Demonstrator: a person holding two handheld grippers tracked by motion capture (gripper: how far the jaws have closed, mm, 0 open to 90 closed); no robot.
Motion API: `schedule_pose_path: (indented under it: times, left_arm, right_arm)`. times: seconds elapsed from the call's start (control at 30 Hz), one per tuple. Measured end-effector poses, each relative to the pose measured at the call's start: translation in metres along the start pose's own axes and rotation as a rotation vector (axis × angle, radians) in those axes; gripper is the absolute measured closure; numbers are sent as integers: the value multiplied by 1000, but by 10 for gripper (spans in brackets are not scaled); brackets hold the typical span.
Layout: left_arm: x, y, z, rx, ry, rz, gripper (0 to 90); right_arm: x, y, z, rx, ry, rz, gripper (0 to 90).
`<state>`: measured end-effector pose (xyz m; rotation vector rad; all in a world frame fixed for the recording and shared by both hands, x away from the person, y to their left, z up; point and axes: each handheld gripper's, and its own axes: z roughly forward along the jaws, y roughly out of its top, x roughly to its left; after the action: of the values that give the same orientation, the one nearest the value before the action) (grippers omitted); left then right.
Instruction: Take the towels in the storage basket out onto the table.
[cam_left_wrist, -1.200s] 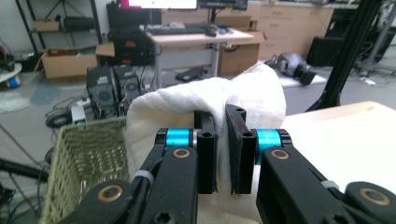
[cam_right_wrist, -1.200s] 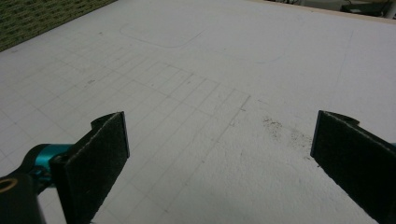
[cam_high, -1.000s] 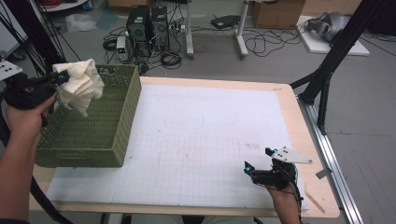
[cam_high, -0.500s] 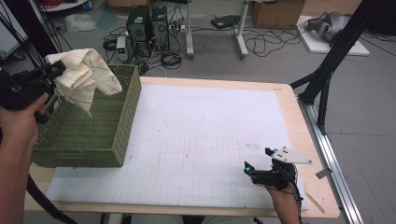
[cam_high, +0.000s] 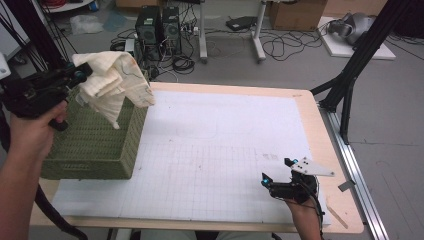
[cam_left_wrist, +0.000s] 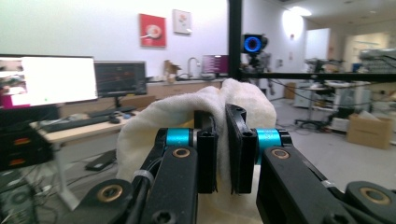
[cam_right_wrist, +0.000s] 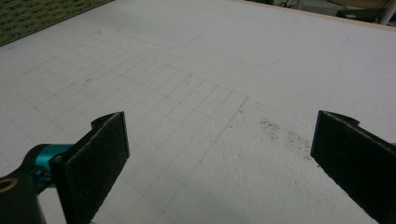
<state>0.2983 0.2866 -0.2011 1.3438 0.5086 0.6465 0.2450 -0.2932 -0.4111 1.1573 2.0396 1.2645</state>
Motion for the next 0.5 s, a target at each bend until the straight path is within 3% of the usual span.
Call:
schedule_pose_path:
  times: [0.17,0.47,0.5]
  left_arm:
    - [-18,-7,19,-4,-74,-10,833]
    - [-55,-35,57,41,-214,-30,832]
    - [-55,-35,57,41,-214,-30,832]
  right_arm:
    - [0,0,0,-2,0,-3,35]
    - [0,0,-1,-5,-3,-5,36]
    - [0,0,-1,-5,-3,-5,36]
